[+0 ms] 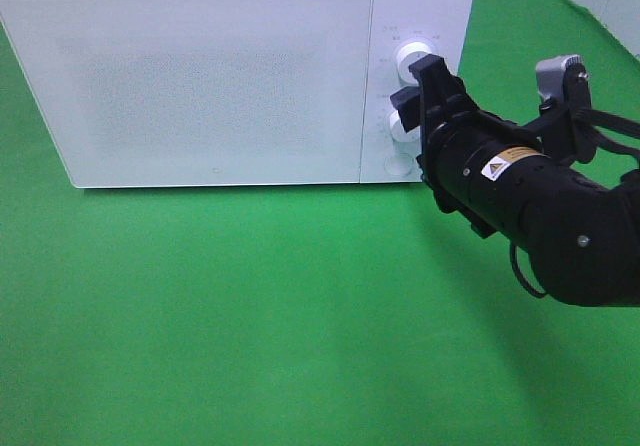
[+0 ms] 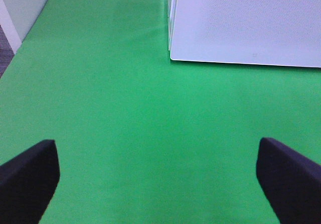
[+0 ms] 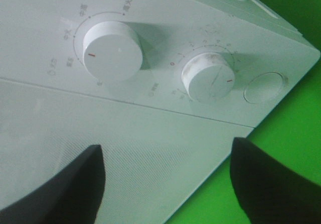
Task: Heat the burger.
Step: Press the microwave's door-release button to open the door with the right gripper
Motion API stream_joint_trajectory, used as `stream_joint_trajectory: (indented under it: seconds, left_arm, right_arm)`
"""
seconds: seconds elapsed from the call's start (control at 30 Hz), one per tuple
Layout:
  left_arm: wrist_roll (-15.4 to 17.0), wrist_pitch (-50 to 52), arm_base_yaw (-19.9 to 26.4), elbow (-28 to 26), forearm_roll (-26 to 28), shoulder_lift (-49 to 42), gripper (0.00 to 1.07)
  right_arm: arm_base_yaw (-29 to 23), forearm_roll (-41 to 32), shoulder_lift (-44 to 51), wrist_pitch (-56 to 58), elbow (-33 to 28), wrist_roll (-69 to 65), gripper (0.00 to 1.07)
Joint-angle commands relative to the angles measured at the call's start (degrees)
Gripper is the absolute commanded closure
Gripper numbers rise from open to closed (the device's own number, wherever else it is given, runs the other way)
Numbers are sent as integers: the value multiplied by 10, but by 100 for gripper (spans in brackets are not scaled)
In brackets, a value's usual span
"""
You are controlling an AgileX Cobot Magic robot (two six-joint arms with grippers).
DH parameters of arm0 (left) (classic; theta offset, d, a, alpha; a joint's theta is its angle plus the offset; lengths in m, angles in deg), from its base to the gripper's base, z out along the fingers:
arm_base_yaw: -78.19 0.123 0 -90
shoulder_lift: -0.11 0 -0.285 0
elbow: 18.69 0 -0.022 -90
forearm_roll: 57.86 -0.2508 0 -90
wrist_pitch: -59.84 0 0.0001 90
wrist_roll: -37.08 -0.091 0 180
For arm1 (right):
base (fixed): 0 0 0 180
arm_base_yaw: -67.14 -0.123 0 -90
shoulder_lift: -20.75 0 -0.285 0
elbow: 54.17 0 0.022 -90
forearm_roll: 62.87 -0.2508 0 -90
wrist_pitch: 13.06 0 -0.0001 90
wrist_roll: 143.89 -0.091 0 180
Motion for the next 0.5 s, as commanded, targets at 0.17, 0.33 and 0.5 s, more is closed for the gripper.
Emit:
stream_joint_trajectory:
  seconds: [0.17, 0.33, 0.5]
  left_arm:
    - [0, 3, -3, 2, 5, -4, 7]
    - [0, 3, -3, 2, 5, -4, 7]
    - [0, 3, -3, 2, 5, -4, 7]
  right_arm:
    - [3, 14, 82, 94, -31, 158, 39]
    - [3, 47, 146, 207, -33, 319, 39]
    - [5, 115, 183, 352, -33, 434, 39]
